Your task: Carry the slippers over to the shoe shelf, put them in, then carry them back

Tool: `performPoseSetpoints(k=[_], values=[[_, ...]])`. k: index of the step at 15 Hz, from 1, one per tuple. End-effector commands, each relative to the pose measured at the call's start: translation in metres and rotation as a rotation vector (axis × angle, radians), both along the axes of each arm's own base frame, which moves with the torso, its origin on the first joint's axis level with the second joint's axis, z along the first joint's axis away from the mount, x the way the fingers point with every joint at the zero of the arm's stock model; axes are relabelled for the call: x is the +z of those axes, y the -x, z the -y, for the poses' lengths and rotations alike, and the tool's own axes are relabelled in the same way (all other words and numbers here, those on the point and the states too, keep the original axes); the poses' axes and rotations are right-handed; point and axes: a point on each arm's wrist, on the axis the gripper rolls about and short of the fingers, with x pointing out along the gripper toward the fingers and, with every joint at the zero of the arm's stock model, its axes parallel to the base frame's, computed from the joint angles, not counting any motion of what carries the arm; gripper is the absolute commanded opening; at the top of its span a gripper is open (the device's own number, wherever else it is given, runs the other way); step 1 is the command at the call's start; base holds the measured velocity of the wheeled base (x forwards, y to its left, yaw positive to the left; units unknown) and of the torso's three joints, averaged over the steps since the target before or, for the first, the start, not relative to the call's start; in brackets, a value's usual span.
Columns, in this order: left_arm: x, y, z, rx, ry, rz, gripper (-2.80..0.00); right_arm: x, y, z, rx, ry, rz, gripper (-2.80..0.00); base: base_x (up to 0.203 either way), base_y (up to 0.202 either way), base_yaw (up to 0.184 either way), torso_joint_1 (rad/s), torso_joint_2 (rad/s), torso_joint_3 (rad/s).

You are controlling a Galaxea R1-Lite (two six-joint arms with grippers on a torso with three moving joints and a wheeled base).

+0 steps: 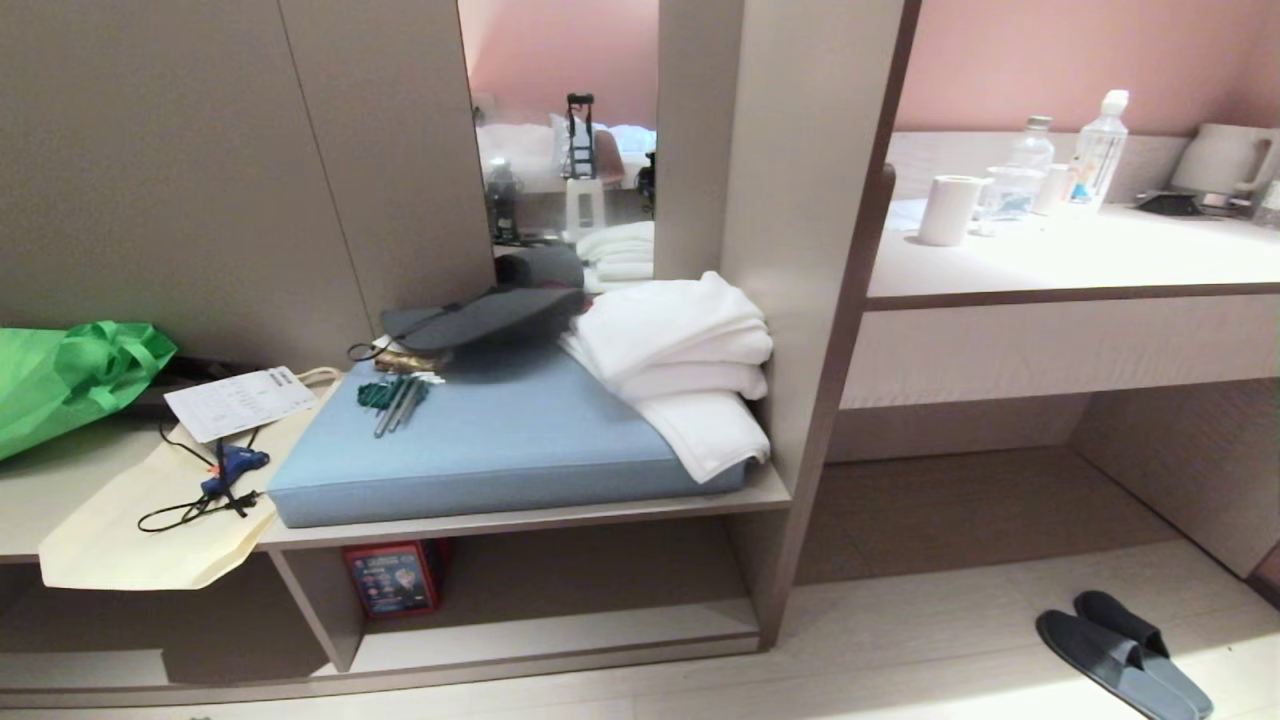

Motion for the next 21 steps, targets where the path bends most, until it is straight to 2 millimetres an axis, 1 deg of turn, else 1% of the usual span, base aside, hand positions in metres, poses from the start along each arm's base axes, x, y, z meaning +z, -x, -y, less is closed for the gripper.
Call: performPoseSetpoints(k=[1,3,11,21], values=[[-0.0002,-0.0002,0.0,0.001,0.001,-0.002,-2.8,0.0001,-0.0001,0.0,0.002,0.001,0.0,-2.8,0.0,0.178,-0.004,0.0,0.0,0.002],[0.0003,0.0,0.0,0.001,0.001,0.0,-2.8,0.0001,-0.0001,0.0,0.002,0.001,0.0,-2.8,0.0,0.101,0.001,0.008,0.0,0.002],[-0.0001,-0.0002,0.0,0.0,0.001,-0.001,-2.8,0.0001,-0.0001,0.0,0.002,0.001,0.0,-2.8,-0.012,0.0,0.0,0.0,0.0,0.0],[0.0003,-0.0001,0.0,0.0,0.001,0.0,-2.8,0.0003,-0.0001,0.0,0.002,0.0,0.001,-2.8,-0.192,0.0,0.0,0.003,0.0,0.002]])
